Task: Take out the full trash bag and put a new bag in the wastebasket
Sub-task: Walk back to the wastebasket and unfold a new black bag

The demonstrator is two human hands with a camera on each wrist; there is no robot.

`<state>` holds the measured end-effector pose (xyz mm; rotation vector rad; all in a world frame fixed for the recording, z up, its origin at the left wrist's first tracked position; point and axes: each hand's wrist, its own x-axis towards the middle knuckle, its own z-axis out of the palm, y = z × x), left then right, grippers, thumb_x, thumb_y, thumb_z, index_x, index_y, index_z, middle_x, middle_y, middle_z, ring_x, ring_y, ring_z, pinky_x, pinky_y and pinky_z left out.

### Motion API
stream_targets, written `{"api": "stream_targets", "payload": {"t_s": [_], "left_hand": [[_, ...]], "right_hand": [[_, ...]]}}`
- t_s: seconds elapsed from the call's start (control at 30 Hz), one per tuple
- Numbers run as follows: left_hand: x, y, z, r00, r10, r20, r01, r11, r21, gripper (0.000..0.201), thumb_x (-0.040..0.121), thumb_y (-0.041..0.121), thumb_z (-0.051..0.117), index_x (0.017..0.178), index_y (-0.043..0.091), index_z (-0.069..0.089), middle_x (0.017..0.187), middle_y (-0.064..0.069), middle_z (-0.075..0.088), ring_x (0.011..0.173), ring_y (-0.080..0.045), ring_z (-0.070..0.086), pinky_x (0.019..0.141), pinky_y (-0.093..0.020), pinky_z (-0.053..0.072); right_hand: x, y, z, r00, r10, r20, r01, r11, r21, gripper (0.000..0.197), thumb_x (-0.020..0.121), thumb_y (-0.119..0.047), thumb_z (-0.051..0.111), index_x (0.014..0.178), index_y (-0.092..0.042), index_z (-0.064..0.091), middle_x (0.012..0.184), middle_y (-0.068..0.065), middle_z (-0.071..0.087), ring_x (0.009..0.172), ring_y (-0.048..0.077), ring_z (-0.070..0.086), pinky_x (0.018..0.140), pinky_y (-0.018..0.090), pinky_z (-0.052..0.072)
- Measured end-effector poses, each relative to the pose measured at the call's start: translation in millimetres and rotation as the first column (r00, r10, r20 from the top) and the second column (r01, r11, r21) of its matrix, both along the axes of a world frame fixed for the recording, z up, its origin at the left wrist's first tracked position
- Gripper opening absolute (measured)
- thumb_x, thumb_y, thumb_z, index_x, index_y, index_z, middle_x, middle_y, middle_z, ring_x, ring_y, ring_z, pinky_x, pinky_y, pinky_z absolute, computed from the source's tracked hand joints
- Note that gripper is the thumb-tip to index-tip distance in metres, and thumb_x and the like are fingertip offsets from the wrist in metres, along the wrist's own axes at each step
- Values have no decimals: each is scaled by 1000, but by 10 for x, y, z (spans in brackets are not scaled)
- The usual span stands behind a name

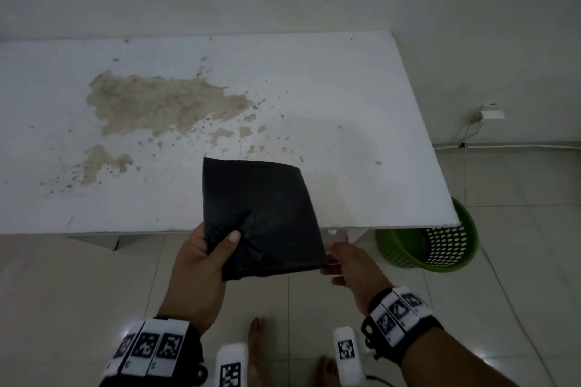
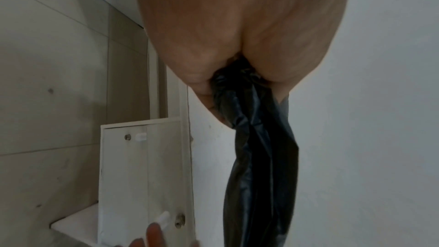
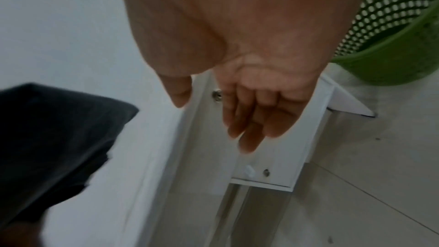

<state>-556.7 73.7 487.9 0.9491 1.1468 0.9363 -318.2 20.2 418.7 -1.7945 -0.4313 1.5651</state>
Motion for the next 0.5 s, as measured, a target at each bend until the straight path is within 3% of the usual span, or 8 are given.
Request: {"api": "stream_targets", "payload": {"t_s": [0.07, 0.13, 0.17, 0.23, 0.33, 0.43, 0.5], "left_hand": [[95, -43, 66, 1000, -31, 3, 31, 999, -20, 38, 96, 17, 55, 133, 19, 62, 129, -6, 69, 119, -29, 66, 103, -51, 47], [204, -96, 134, 996, -87, -29, 86, 996, -34, 37, 97, 19, 56, 133, 20, 62, 127, -6, 70, 116, -28, 67, 101, -53, 50], [268, -122, 179, 992, -118, -51, 116, 993, -37, 36, 97, 21, 57, 133, 21, 62, 126, -4, 71, 116, -27, 68, 100, -53, 51], [391, -174, 287, 979, -164, -117, 163, 986, -19, 33, 99, 25, 57, 131, 24, 62, 122, 1, 73, 112, -21, 69, 96, -49, 55], [542, -250, 426, 966, -167, -198, 170, 985, 1, 31, 98, 29, 59, 128, 26, 61, 117, 5, 74, 107, -17, 71, 90, -37, 58], [664, -323, 542, 947, -84, -310, 91, 996, 10, 45, 94, 33, 65, 135, 24, 50, 126, 1, 64, 110, -17, 64, 90, -33, 52], [752, -408, 666, 905, -46, -423, 93, 992, 90, 64, 86, 42, 70, 142, 25, 43, 132, 2, 53, 113, -14, 56, 91, -35, 50]], "right_hand": [[-10, -141, 261, 989, 96, -112, -83, 990, 113, 50, 104, -49, 31, 116, -17, 68, 106, 10, 75, 94, 28, 69, 78, 37, 50], [8, -216, 488, 960, 76, -270, -19, 978, 208, 64, 101, -57, 21, 118, -17, 68, 112, 10, 74, 100, 29, 68, 85, 43, 49], [26, -234, 604, 944, 48, -326, 34, 970, 241, 65, 100, -58, 21, 121, -17, 67, 117, 10, 72, 107, 29, 67, 90, 46, 49], [69, -263, 784, 938, -5, -347, 113, 949, 293, 50, 101, -48, 35, 127, -16, 64, 123, 10, 70, 115, 28, 65, 100, 49, 49], [181, -302, 991, 984, -105, -145, 157, 895, 418, 26, 99, -17, 56, 122, -16, 66, 120, 8, 72, 111, 25, 68, 99, 48, 52], [339, -392, 1280, 974, -223, 32, 172, 826, 536, 19, 97, -13, 59, 113, -17, 69, 109, 2, 75, 104, 20, 70, 89, 38, 57], [440, -486, 1450, 944, -254, 209, 86, 803, 589, 12, 96, -17, 61, 104, -19, 69, 99, -3, 75, 96, 15, 71, 81, 32, 60]]}}
